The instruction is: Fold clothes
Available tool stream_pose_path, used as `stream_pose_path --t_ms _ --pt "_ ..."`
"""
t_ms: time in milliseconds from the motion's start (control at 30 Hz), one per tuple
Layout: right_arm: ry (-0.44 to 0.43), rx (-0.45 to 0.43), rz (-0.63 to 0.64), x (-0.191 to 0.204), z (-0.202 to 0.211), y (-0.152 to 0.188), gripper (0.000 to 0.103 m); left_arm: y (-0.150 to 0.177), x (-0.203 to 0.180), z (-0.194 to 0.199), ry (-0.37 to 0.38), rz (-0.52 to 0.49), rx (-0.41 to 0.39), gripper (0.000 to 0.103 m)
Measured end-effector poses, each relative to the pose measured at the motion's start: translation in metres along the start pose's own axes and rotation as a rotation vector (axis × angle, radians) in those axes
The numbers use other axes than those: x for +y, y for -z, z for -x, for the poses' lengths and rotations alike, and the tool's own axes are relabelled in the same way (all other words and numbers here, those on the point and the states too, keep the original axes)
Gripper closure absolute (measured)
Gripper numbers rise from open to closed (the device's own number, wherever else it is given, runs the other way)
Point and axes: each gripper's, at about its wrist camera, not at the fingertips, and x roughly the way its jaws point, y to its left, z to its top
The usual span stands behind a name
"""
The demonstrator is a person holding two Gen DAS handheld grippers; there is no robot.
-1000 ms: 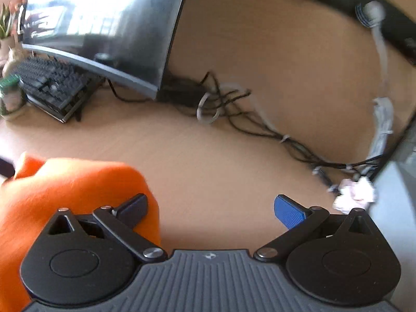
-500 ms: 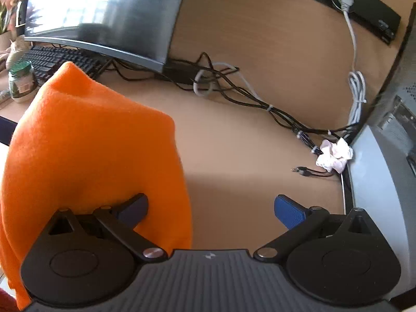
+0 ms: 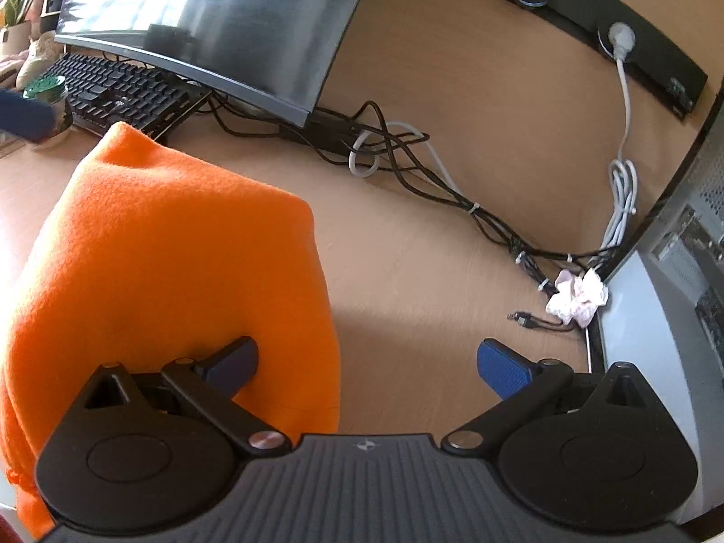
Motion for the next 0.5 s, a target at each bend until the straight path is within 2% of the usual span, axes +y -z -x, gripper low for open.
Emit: stream_pose_path --t_ms 100,167,233,300,367,467,500 --pt "0.022 -0.03 0.031 0.0 0.013 -0.002 0.0 -0.001 0.012 -0.027 -0.103 0.026 0.018 0.0" --pt "0.0 -0.074 0.032 -0.001 0.031 -0.005 0.0 0.001 0.028 -0.039 -0.179 0.072 0.044 0.0" --pt "-0.095 -0.147 0.037 0.001 0.054 -0.008 0.0 0.004 0.039 -0.046 -0.225 0.099 0.062 0.0" --pt "-0.178 -0.18 0.057 0.011 0.065 -0.006 0.0 0.009 0.047 -0.051 -0.262 0.122 0.081 0.0" --pt "-0.251 -0.173 0.093 0.027 0.064 0.0 0.0 0.014 0.053 -0.056 -0.296 0.138 0.097 0.0" --pt "-0.238 -0.124 0.192 0.052 0.042 0.022 0.0 0.018 0.057 -0.058 -0.299 0.164 0.114 0.0" --pt "-0.24 -0.112 0.185 0.053 0.034 0.028 0.0 0.019 0.058 -0.058 -0.299 0.168 0.119 0.0"
